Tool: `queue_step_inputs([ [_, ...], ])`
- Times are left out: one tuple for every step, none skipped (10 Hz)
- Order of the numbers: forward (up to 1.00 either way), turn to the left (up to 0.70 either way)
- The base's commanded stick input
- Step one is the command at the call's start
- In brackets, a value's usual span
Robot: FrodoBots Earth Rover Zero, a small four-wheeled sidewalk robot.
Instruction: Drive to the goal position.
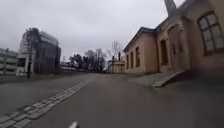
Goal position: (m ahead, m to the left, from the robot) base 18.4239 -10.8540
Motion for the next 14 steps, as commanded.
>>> queue_step_inputs([
  [1.0,0.0],
  [1.0,0.0],
  [1.0,0.0],
  [1.0,0.0],
  [1.0,0.0],
  [1.0,0.0],
  [1.0,0.0],
  [1.0,0.0],
  [1.0,0.0],
  [1.0,0.0],
  [1.0,0.0],
  [1.0,0.0],
  [1.0,0.0],
  [1.0,0.0],
])
